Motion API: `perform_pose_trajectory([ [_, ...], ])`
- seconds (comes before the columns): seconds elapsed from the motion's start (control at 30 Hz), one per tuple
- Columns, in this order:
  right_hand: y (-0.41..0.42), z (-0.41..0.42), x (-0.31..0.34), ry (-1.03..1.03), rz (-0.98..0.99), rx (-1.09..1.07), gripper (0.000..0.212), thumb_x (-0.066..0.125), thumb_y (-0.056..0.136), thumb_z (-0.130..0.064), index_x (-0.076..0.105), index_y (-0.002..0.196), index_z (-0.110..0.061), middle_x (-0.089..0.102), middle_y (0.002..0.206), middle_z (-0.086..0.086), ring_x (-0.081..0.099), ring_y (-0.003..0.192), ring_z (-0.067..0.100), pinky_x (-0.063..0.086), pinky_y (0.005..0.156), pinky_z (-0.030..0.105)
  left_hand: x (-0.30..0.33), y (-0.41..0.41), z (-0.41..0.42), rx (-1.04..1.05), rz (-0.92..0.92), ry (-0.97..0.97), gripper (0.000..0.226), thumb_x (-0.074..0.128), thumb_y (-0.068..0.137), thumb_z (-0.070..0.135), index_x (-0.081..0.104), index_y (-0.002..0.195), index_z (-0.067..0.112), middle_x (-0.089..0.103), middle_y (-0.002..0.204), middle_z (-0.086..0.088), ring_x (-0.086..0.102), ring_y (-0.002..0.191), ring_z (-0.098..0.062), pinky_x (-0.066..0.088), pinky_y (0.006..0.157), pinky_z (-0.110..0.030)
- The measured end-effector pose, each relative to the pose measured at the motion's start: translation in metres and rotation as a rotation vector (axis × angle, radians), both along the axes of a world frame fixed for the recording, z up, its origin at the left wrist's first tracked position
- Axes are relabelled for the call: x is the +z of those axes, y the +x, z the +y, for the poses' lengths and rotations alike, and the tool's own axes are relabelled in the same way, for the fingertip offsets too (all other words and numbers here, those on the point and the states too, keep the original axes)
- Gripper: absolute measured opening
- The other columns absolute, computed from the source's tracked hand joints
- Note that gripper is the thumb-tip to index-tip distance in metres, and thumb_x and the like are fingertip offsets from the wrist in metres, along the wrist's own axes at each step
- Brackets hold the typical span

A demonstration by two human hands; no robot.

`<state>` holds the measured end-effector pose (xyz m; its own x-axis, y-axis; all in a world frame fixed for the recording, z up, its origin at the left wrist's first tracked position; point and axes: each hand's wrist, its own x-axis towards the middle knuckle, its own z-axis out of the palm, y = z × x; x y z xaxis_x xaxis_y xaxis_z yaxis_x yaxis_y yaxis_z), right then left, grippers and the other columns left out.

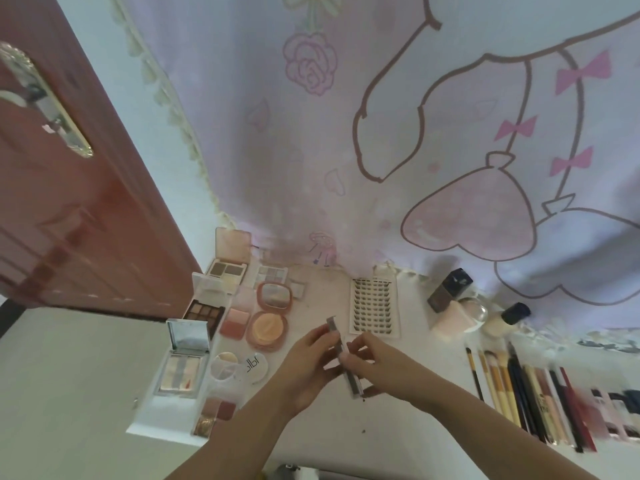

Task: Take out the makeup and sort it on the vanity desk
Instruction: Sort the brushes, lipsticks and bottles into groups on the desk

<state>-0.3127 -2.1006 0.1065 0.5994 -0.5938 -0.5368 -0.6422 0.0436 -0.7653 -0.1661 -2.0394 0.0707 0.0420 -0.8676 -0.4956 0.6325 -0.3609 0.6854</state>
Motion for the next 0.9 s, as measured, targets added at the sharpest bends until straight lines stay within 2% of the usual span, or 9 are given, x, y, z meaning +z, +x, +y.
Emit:
perform_pose_trajectory([
  [0.07, 0.004, 0.001, -0.001, 0.015, -0.034, -0.026, 0.032, 0.061, 0.083, -0.053, 0.050, 0.099, -0.028, 0.061, 0.107, -0.010, 0.065, 0.090, 0.006, 0.056, 0.068, 0.019, 0.005, 0.002, 0.004, -0.033, -0.032, -0.046, 0.017, 0.060, 0.086, 0.012, 0.068, 0.101, 0.009, 0.066, 0.099, -0.015, 0.063, 0.098, -0.030, 0.056, 0.079, -0.040],
  [0.2, 0.009, -0.002, -0.002, 0.017, -0.046, -0.006, 0.032, 0.064, 0.082, -0.050, 0.051, 0.099, -0.027, 0.061, 0.106, -0.010, 0.067, 0.087, 0.007, 0.055, 0.067, 0.018, 0.007, 0.012, 0.010, -0.058, -0.068, -0.070, 0.031, 0.059, 0.087, 0.015, 0.061, 0.118, 0.010, 0.068, 0.108, -0.013, 0.063, 0.106, -0.029, 0.055, 0.081, -0.042],
  [0.27, 0.011, -0.004, 0.000, 0.020, -0.046, 0.022, 0.032, 0.065, 0.083, -0.048, 0.052, 0.101, -0.025, 0.061, 0.106, -0.009, 0.067, 0.089, 0.009, 0.055, 0.068, 0.019, 0.007, 0.015, 0.011, -0.034, -0.085, -0.064, 0.029, 0.057, 0.089, 0.014, 0.061, 0.118, 0.011, 0.066, 0.110, -0.015, 0.062, 0.108, -0.030, 0.055, 0.081, -0.043],
  [0.4, 0.010, -0.011, 0.004, 0.119, -0.131, -0.008, 0.031, 0.061, 0.088, -0.040, 0.053, 0.102, -0.014, 0.066, 0.098, 0.001, 0.067, 0.086, 0.012, 0.057, 0.072, 0.026, 0.005, 0.018, 0.016, 0.013, 0.008, -0.100, 0.024, 0.058, 0.085, 0.023, 0.071, 0.103, 0.013, 0.067, 0.103, -0.015, 0.065, 0.097, -0.027, 0.054, 0.078, -0.040],
  [0.5, 0.006, -0.021, 0.008, 0.219, -0.158, 0.030, 0.023, 0.058, 0.091, -0.039, 0.052, 0.100, -0.018, 0.068, 0.103, 0.005, 0.068, 0.093, 0.017, 0.055, 0.073, 0.025, 0.001, 0.024, 0.021, 0.012, 0.060, -0.084, 0.031, 0.058, 0.086, 0.026, 0.067, 0.111, 0.010, 0.065, 0.110, -0.017, 0.063, 0.096, -0.028, 0.053, 0.079, -0.039],
  [0.6, 0.007, -0.037, 0.008, 0.271, -0.101, 0.057, 0.027, 0.055, 0.091, -0.041, 0.054, 0.110, -0.021, 0.065, 0.113, 0.009, 0.065, 0.103, 0.024, 0.056, 0.083, 0.034, -0.006, 0.030, 0.026, 0.035, 0.112, -0.018, 0.035, 0.060, 0.086, 0.022, 0.064, 0.116, 0.005, 0.062, 0.109, -0.019, 0.061, 0.094, -0.029, 0.053, 0.079, -0.041],
  [0.73, 0.016, -0.053, -0.002, 0.114, 0.015, 0.104, 0.032, 0.047, 0.096, -0.043, 0.062, 0.113, -0.020, 0.065, 0.111, 0.008, 0.064, 0.100, 0.019, 0.055, 0.079, 0.026, -0.024, 0.030, 0.041, 0.109, 0.185, 0.134, 0.026, 0.056, 0.083, 0.007, 0.070, 0.105, 0.005, 0.068, 0.100, -0.017, 0.068, 0.088, -0.031, 0.055, 0.074, -0.043],
  [0.83, 0.033, -0.058, -0.021, -0.126, 0.130, 0.224, 0.037, 0.043, 0.098, -0.038, 0.064, 0.103, -0.008, 0.064, 0.098, 0.015, 0.059, 0.097, 0.030, 0.045, 0.076, 0.026, -0.037, 0.022, 0.051, 0.153, 0.224, 0.313, 0.019, 0.046, 0.093, 0.001, 0.063, 0.102, 0.000, 0.069, 0.091, -0.021, 0.068, 0.084, -0.036, 0.057, 0.068, -0.047],
  [0.9, 0.048, -0.057, -0.037, -0.203, 0.157, 0.300, 0.034, 0.041, 0.099, -0.033, 0.064, 0.102, -0.008, 0.064, 0.096, 0.013, 0.059, 0.091, 0.028, 0.038, 0.069, 0.022, -0.039, 0.019, 0.051, 0.175, 0.228, 0.421, 0.014, 0.044, 0.093, -0.001, 0.058, 0.095, -0.002, 0.068, 0.087, -0.024, 0.067, 0.082, -0.038, 0.058, 0.065, -0.046],
])
